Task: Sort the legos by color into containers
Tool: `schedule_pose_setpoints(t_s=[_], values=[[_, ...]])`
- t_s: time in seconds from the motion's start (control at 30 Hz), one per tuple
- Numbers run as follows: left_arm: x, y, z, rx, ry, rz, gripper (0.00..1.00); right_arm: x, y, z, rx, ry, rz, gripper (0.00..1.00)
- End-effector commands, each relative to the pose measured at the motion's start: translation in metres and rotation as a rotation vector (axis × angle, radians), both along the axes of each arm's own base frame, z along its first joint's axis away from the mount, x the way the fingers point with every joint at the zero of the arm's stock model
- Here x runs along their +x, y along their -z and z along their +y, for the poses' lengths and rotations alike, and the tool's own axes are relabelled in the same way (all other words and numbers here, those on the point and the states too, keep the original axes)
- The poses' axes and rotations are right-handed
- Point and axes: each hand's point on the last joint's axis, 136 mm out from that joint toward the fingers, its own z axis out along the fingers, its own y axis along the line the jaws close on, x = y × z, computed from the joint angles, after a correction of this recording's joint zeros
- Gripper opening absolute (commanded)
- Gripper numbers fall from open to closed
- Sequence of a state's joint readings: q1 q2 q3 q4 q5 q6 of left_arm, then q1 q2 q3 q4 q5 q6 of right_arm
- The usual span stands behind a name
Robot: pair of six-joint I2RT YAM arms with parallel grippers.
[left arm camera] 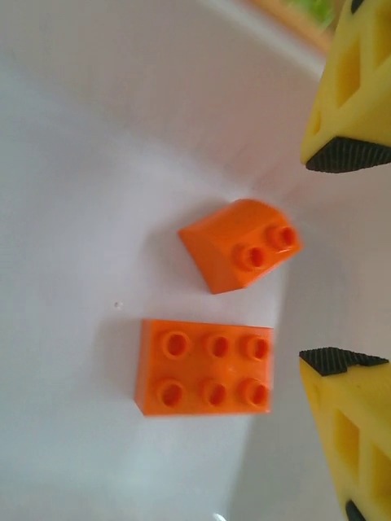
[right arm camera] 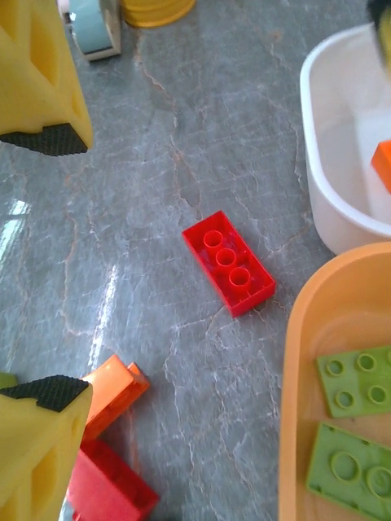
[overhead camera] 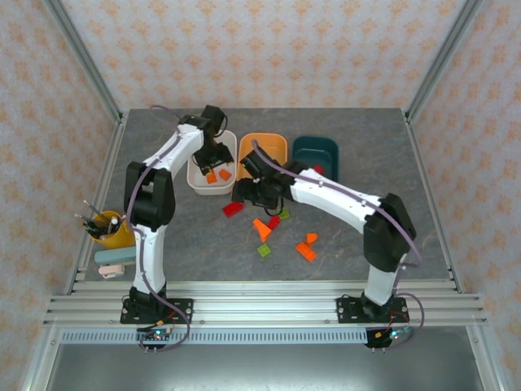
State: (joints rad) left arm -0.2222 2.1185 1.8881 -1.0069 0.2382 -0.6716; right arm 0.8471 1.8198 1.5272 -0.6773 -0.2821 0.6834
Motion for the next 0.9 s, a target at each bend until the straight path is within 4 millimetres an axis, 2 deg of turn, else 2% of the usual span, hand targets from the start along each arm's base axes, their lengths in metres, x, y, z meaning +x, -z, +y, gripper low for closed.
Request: schedule_pose_setpoints(t_s=[0.0,0.07,0.13,0.23,0.37,0.43,0.57,0.7,0.87], values=[[-0.022,-0.080,0.019,0.039,-0.021,-0.144,0.63,0.010,0.010,0.004,-0.036,0.127,0.030,0.74],[-0.042,-0.102,0.029,0.047,-0.053,-0.197,0.65,0.011,0.019,0.011,-0.052,0.190,0.051,0.76],[-0.067,-0.113,0.037,0.044,-0.082,-0.238,0.66,0.013,0.028,0.017,-0.055,0.255,0.071,0.77],[-0.107,-0.115,0.044,0.016,-0.113,-0.288,0.67,0.016,0.040,0.026,-0.064,0.338,0.089,0.79],[-0.171,-0.108,0.057,-0.014,-0.128,-0.342,0.72,0.023,0.048,0.035,-0.096,0.413,0.082,0.80],[-0.198,-0.106,0.063,-0.026,-0.141,-0.371,0.73,0.024,0.058,0.038,-0.124,0.451,0.094,0.80],[-0.246,-0.101,0.073,-0.052,-0.159,-0.402,0.74,0.018,0.076,0.041,-0.171,0.507,0.122,0.80],[-0.272,-0.101,0.078,-0.074,-0.167,-0.419,0.74,0.023,0.088,0.046,-0.176,0.546,0.113,0.80],[-0.287,-0.106,0.079,-0.080,-0.148,-0.423,0.74,0.031,0.098,0.047,-0.192,0.566,0.086,0.80]])
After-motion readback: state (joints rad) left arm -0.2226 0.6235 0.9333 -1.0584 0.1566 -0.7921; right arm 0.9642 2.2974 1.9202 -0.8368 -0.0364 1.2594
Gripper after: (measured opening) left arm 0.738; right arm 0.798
